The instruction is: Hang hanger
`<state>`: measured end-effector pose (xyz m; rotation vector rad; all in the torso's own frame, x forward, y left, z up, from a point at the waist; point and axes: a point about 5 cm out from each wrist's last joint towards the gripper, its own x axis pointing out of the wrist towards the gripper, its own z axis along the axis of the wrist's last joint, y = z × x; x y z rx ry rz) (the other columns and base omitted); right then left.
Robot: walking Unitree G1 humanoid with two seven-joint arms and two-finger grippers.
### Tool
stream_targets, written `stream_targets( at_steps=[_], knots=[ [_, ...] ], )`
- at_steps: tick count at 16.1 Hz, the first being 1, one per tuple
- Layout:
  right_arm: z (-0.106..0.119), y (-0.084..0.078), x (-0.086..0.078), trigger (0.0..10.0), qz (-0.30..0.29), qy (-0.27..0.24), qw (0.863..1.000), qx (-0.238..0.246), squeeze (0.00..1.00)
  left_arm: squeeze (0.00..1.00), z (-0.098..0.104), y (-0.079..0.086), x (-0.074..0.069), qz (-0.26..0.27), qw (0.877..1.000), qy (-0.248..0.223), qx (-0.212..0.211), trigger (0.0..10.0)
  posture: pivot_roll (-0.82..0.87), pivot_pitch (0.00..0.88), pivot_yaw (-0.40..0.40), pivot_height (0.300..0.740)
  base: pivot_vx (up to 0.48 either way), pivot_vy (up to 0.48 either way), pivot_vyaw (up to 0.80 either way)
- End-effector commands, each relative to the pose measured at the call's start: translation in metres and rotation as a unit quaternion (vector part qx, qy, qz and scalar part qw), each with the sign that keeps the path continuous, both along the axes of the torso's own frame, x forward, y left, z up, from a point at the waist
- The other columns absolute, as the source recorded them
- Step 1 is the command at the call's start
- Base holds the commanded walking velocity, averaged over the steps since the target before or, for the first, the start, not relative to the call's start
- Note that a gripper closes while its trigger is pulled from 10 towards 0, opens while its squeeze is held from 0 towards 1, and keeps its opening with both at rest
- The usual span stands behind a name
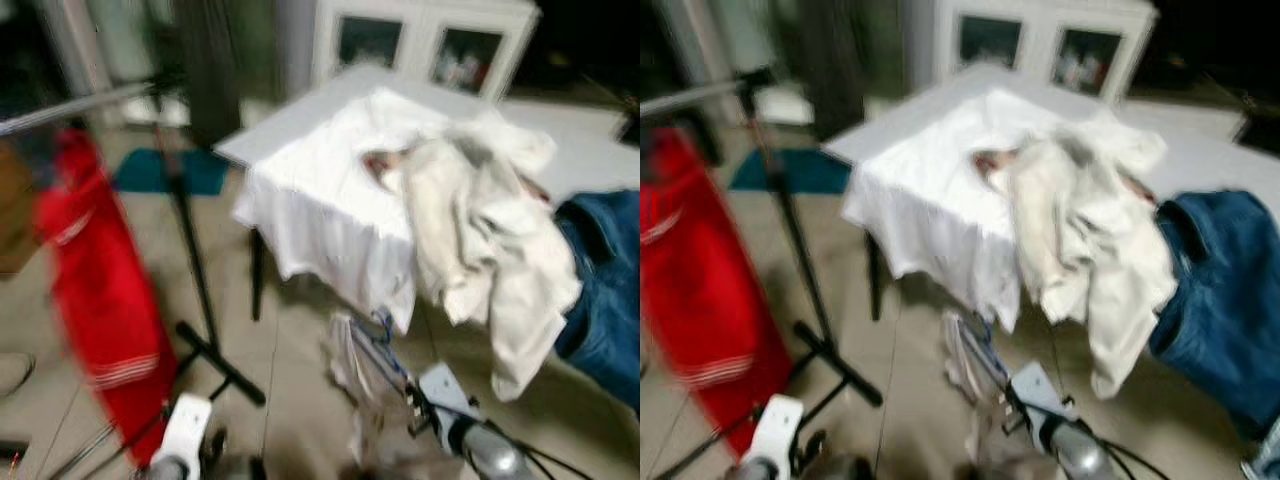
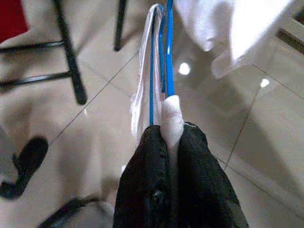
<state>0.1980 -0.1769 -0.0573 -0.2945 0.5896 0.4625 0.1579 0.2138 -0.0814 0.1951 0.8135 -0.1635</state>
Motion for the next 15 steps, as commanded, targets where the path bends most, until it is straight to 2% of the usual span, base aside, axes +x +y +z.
stream_targets(
  at_steps=[1,3,7,11,15],
  knots=[
    [0.005,-0.004,0.006,10.0,-0.008,-0.019,1.0,-0.001,0.0,0.0,-0.006,-0.005,-0.011,0.001,1.0,0.024,-0.002,10.0,0.06,0.0,-0.046,0.71,-0.27,0.0,0.0],
    [0.005,-0.003,0.007,10.0,-0.009,-0.021,1.0,0.001,0.0,0.0,-0.007,-0.006,-0.011,0.002,1.0,0.028,-0.001,10.0,0.06,0.0,-0.045,0.71,-0.264,0.0,0.0],
    [0.006,-0.001,0.008,10.0,-0.009,-0.023,1.0,0.003,0.0,0.0,-0.008,-0.006,-0.011,0.002,0.999,0.032,0.004,10.0,0.06,0.0,-0.045,0.71,0.0,0.0,0.0],
    [0.015,0.001,0.017,10.0,-0.019,-0.065,0.998,0.014,0.0,0.0,-0.007,-0.006,-0.009,0.002,1.0,0.028,0.007,10.0,0.06,0.0,-0.045,0.71,0.0,0.0,0.0],
    [0.026,0.005,0.03,10.0,-0.018,-0.104,0.994,0.026,0.0,0.0,-0.002,-0.009,0.0,-0.003,1.0,0.003,0.001,10.0,0.07,0.0,-0.048,0.71,0.0,0.0,0.0]
  ],
)
